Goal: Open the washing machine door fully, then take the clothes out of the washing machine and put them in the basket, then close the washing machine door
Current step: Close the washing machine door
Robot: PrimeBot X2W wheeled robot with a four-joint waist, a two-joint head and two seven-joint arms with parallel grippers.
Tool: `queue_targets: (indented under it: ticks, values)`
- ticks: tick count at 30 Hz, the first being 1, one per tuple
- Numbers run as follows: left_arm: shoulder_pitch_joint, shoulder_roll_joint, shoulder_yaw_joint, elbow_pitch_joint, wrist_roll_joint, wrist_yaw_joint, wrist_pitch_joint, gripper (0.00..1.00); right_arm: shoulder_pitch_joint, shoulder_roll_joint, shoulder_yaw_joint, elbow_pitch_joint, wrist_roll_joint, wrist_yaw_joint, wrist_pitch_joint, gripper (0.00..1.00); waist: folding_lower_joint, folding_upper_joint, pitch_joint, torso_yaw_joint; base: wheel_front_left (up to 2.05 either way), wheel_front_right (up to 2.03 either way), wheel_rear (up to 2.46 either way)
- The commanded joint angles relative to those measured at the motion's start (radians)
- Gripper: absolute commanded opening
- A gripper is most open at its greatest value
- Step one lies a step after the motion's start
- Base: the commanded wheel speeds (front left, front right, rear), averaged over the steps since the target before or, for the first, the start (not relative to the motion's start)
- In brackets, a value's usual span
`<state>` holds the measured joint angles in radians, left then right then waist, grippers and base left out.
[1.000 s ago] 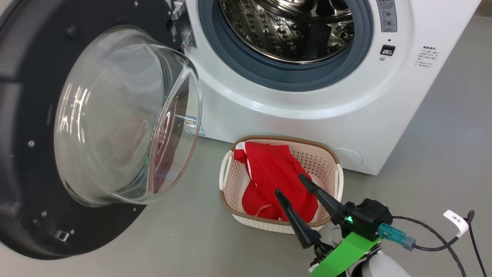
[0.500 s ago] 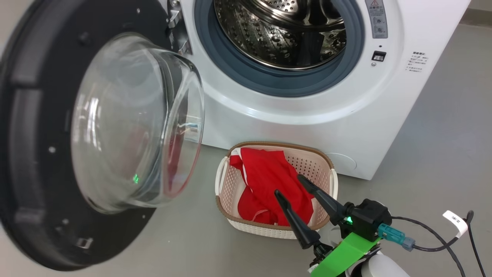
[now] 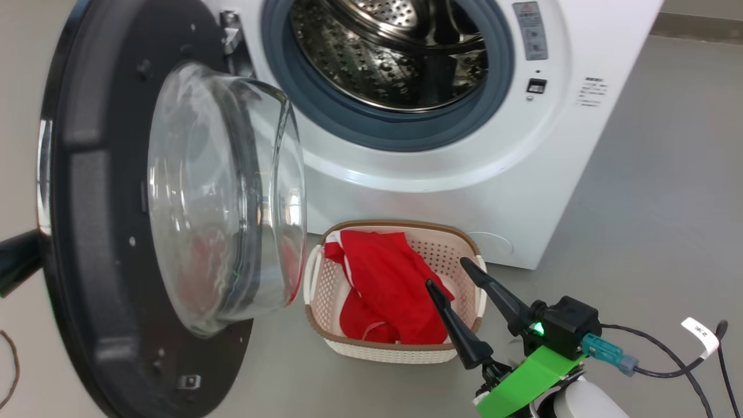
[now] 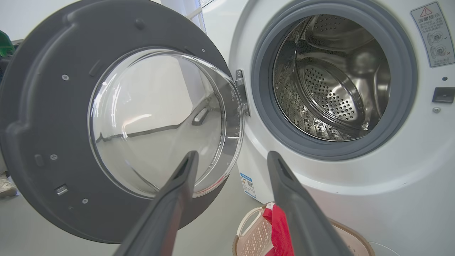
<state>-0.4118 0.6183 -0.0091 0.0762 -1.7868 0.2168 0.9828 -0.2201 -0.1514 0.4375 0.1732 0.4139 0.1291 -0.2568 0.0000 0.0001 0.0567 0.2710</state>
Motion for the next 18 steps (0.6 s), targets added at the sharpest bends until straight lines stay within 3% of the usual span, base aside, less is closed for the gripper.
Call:
queue_targets:
  ticks: [1,18]
  values:
    - [-0.025,0.038,0.033,-0.047,0.001,-0.001,0.008,0.00,0.014,0.011,0.012,-0.029,-0.008,0.002,-0.005,1.00,0.0000,-0.0001,-0.005,-0.018,0.00,0.00,0.00]
    - [-0.023,-0.023,0.019,-0.137,0.009,0.009,-0.028,0.00,0.030,0.014,-0.028,-0.049,-0.020,0.002,-0.005,1.00,0.0000,-0.0001,-0.007,-0.146,0.00,0.00,0.00]
